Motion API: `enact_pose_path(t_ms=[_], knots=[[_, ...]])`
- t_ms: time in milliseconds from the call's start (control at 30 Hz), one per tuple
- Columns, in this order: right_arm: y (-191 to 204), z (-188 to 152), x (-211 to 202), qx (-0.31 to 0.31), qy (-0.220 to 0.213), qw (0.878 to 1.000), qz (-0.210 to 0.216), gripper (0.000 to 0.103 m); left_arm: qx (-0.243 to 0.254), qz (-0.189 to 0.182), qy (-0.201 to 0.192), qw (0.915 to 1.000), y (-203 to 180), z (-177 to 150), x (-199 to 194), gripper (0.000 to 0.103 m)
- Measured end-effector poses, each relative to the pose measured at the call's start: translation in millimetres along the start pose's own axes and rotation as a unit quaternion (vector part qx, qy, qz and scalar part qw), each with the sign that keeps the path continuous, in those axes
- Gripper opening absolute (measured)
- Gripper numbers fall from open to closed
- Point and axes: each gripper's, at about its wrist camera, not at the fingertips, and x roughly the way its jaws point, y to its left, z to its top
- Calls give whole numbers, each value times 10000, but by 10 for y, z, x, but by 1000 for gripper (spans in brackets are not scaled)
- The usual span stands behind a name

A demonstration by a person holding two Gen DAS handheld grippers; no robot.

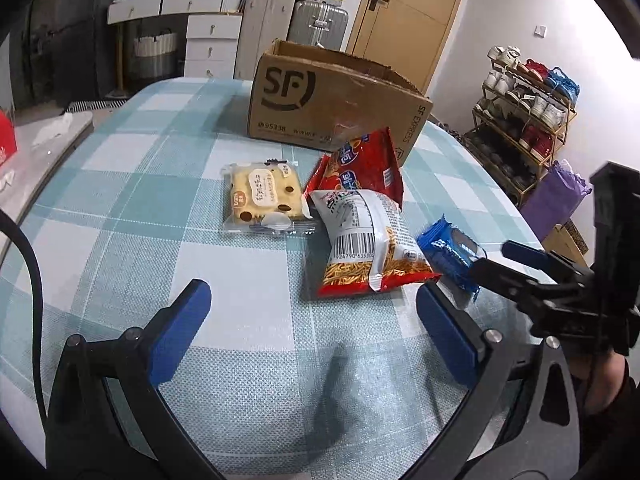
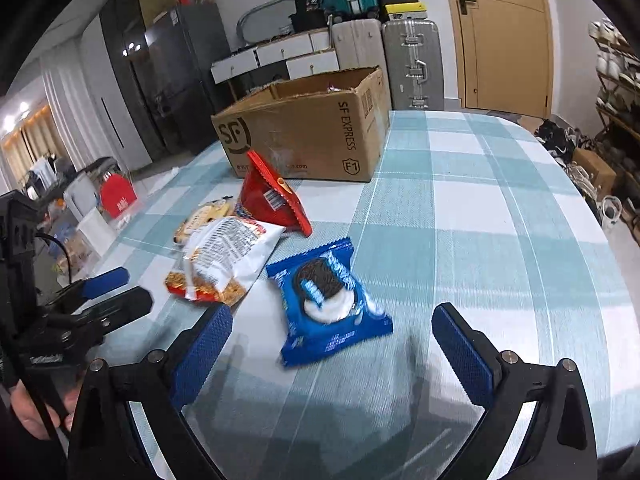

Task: Organize snacks
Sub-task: 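Grasp the blue Oreo pack with right tool while left grasps white chip bag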

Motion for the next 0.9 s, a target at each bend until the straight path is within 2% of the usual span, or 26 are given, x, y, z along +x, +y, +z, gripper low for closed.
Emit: enact_pose_path(t_ms=[100, 167, 200, 300, 400, 433, 533, 733, 900], knots=[[4, 67, 135, -110, 198, 9997, 93, 100, -109, -33, 111, 9999, 43, 6, 50, 102], [25, 107, 199, -217, 263, 9994, 47, 93, -194, -83, 132, 9997, 72, 9, 70, 102], [41, 121, 227, -268, 299, 9992, 39, 86, -240, -125, 147, 9995, 90, 16, 72, 102], [84, 138, 369, -418, 597, 9973, -48, 77, -350, -163, 211, 9990, 121, 11, 108, 102], [140, 128, 375, -563, 570, 9967, -97, 64, -383, -215, 236, 9988, 128, 11, 131, 102], [148, 121, 374, -574, 558, 9967, -131, 57, -384, -219, 240, 9987, 126, 13, 141, 102], [137, 119, 356, -536, 494, 9973, -114, 46, -380, -213, 257, 9987, 116, 0, 139, 102], [122, 115, 169, -442, 46, 9989, -118, 46, -391, -198, 338, 9985, 108, -3, 170, 102], [80, 120, 31, -305, -271, 9986, -326, 46, -269, -230, 342, 9988, 49, -8, 173, 102]])
